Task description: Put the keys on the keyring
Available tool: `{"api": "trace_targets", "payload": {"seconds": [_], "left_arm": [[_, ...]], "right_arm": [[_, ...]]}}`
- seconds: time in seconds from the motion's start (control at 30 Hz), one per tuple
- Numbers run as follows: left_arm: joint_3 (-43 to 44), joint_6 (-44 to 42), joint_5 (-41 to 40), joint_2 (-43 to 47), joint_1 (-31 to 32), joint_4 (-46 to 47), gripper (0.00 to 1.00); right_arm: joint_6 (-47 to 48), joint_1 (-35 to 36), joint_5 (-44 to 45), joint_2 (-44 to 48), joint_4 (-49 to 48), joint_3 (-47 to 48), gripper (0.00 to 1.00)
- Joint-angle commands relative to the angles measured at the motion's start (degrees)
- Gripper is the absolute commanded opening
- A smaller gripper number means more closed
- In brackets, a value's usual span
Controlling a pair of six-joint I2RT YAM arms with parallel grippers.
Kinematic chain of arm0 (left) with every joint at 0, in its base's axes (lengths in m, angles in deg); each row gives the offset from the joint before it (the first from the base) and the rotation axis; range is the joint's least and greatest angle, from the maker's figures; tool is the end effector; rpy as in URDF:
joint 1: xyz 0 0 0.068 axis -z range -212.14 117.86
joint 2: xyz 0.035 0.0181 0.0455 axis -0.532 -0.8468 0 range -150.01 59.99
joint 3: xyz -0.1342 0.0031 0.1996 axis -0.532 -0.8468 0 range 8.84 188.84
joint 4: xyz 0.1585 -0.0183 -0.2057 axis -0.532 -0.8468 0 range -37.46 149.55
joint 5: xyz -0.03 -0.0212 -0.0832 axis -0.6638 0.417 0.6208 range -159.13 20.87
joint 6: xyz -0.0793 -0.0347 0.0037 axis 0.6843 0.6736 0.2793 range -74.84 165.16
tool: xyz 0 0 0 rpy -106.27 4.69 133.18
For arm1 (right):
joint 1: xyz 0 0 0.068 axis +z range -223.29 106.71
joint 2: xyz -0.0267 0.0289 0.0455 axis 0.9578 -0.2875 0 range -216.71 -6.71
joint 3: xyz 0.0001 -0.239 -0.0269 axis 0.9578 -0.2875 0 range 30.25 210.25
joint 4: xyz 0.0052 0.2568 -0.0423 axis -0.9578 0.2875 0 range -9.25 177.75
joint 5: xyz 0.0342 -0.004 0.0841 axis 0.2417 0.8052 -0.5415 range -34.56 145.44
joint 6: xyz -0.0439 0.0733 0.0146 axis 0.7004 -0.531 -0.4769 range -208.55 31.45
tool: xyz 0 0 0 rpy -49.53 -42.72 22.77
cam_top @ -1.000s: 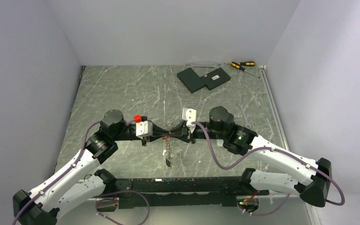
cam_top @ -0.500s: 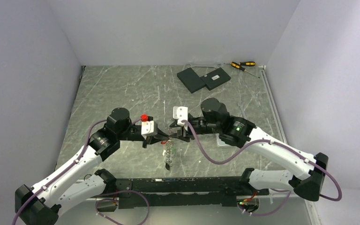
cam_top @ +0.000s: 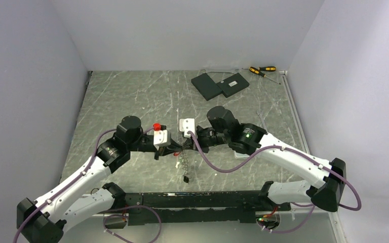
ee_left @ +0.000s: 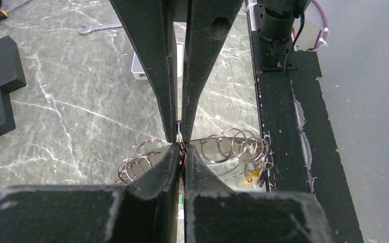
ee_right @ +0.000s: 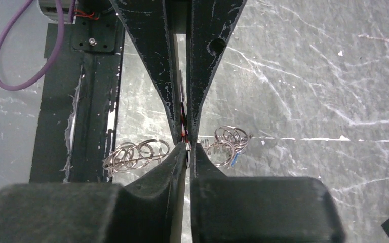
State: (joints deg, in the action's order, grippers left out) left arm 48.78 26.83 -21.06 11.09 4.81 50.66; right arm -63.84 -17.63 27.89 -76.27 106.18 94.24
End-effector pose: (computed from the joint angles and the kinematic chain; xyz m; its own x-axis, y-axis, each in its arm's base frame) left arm 0.1559 -0.1884 0.2702 0.0719 0.2089 -0.9753 0.9955 0.0448 0.0830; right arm 0.1453 0.2757 0.2925 0.1356 -0.4585 -0.8783 -0.9897 -0.0209 -0.1419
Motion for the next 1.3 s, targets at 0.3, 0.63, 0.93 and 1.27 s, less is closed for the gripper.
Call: {"api": "trace_targets", "payload": {"seconds": [0.3, 0.63, 0.93, 1.27], "left_arm": [[2.2, 0.7, 0.4, 0.5, 0.0, 4.7, 0.22], [2.3, 1.0, 0.8, -0.1, 0.0, 4.9, 0.18], [2.3, 1.2, 1.1, -0.1, 0.0, 5.3, 0.06], [2.0, 2.0, 0.7, 0.0, 0.0, 6.2, 0.05]], "right_arm": [[-0.7, 0.2, 1.8, 3.7, -6.0, -1.5, 0.00], [-4.1, 0.2, 2.2, 10.7, -17.2, -7.9, 0.00], [-5.5, 0.2, 2.7, 10.8, -20.7, -9.4, 0.00], [-8.1, 0.2, 6.8, 12.3, -29.2, -12.9, 0.00]]}}
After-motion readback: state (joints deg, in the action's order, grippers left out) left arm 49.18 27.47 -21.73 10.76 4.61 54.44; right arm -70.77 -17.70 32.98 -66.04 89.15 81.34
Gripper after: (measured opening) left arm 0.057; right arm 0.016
